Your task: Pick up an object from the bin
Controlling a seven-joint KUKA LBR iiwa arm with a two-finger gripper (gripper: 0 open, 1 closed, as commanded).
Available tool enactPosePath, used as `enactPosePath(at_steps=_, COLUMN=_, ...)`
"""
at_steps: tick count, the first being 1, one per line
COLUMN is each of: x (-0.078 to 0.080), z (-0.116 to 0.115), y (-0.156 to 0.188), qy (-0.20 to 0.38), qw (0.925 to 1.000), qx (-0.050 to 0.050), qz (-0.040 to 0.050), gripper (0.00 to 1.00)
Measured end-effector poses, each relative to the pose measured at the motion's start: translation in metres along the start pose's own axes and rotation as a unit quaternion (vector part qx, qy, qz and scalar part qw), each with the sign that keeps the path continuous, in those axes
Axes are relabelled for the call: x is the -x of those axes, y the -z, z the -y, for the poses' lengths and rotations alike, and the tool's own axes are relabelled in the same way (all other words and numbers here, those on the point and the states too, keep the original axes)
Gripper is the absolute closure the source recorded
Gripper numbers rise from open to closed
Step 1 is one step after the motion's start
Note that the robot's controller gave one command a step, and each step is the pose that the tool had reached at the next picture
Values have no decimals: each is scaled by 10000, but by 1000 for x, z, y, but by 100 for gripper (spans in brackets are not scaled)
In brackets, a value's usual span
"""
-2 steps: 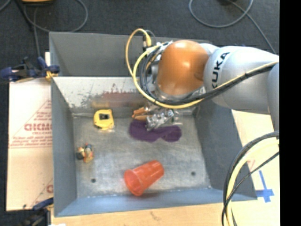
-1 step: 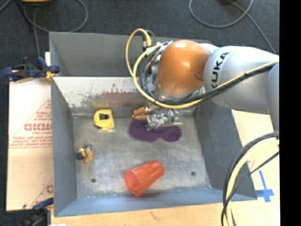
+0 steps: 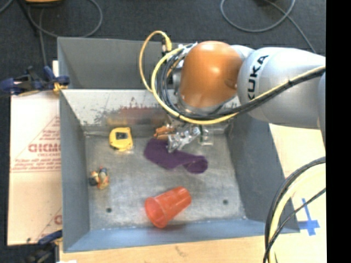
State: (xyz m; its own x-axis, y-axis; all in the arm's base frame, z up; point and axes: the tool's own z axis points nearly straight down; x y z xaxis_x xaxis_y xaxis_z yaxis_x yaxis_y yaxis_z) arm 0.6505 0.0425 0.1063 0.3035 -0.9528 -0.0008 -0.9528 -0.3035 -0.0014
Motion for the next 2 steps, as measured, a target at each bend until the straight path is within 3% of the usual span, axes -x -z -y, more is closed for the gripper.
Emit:
enactPosePath(at_steps=1, x=12, z=6, y=47, qy=94, qw=10000, qx=4, qz=5, gripper=100)
enactPosePath(at_steps=2, x=-23, z=-18, y=44, qy=233, qw=9997, qx=-31, qz=12, gripper=100)
